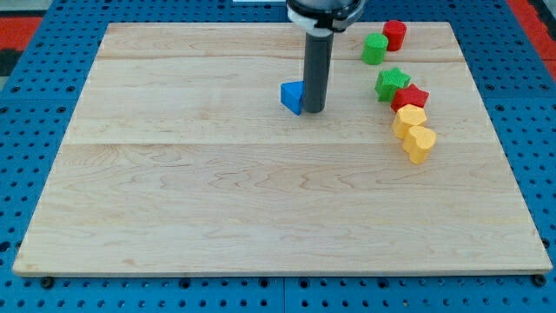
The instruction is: Separate the blue triangle from the green blocks
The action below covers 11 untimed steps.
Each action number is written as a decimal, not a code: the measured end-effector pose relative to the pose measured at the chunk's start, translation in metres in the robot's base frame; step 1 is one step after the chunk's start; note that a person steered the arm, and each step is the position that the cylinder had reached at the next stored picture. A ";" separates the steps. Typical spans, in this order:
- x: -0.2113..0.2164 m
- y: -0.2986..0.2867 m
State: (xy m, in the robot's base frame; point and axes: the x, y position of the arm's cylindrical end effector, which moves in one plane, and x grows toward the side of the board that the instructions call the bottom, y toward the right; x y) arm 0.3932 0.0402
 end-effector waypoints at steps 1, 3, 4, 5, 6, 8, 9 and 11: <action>0.008 -0.042; -0.018 -0.012; -0.031 -0.008; -0.060 -0.007; -0.078 0.008; -0.070 0.021; -0.084 0.021; -0.116 0.021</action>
State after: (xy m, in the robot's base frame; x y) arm 0.2775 0.0616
